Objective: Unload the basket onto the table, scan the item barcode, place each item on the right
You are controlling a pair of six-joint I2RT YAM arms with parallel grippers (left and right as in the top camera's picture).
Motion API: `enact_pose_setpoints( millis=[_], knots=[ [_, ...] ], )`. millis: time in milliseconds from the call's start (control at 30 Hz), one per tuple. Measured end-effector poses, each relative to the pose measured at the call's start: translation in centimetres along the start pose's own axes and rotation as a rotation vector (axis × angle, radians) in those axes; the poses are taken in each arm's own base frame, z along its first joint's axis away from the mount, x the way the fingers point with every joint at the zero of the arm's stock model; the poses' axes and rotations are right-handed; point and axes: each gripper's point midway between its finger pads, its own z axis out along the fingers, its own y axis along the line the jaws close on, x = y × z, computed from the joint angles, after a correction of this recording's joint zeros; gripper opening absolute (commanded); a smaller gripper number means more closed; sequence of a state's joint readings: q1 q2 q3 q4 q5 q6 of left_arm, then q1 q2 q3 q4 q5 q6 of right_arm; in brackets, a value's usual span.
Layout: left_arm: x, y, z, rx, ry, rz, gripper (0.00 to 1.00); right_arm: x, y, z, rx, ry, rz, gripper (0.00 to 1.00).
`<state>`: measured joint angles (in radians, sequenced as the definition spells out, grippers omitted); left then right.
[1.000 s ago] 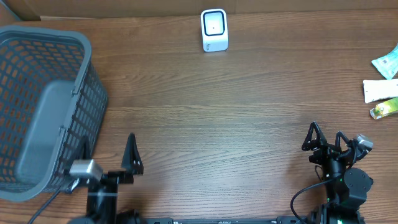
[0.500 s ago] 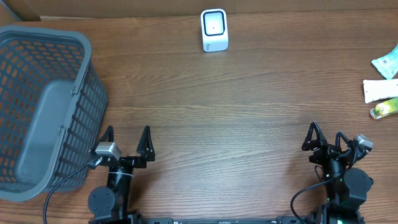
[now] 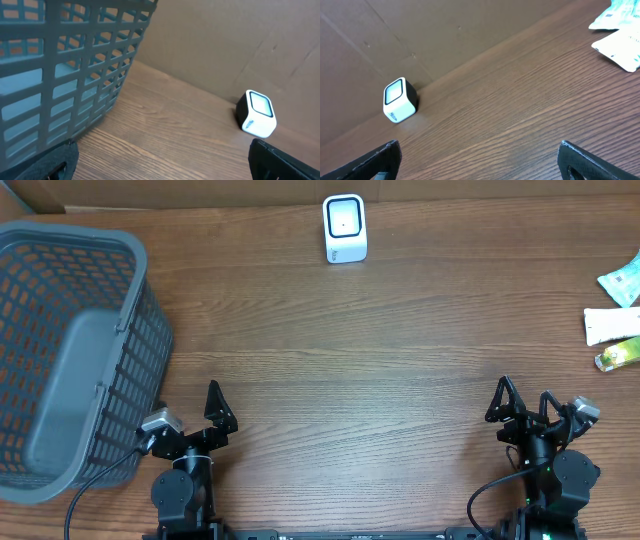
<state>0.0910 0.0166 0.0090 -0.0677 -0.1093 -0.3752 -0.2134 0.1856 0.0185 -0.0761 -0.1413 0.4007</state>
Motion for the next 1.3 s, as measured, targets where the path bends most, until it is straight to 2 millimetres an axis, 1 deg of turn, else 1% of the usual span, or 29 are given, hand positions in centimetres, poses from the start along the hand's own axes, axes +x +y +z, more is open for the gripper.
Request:
enact_pose_setpoints(
  millis=[333, 1033, 1133, 1200, 1267, 1300],
  knots=[
    [0.0, 0.0, 0.0, 0.001, 0.0, 0.038, 1.0, 0.0, 0.0, 0.0, 0.001, 0.0, 0.0, 1.0],
    [0.0, 0.0, 0.0, 0.001, 0.0, 0.039, 1.0, -0.1, 0.0, 0.0, -0.002, -0.003, -0.001, 1.0],
    [0.0, 0.0, 0.0, 0.001, 0.0, 0.039, 1.0, -0.8, 0.7, -0.3, -0.028, -0.037, -0.01, 1.0],
    [0.0, 0.0, 0.0, 0.001, 0.0, 0.038, 1.0, -2.0, 1.6, -0.8, -0.061, -0.095, -0.021, 1.0],
    [0.0, 0.0, 0.0, 0.001, 0.0, 0.039, 1.0, -3.7, 2.3, -1.4, -0.09, -0.17, -0.032, 1.0],
    [0.0, 0.0, 0.0, 0.001, 0.0, 0.039, 1.0, -4.1, 2.5, -1.6, -0.097, -0.19, -0.034, 1.0]
  ],
)
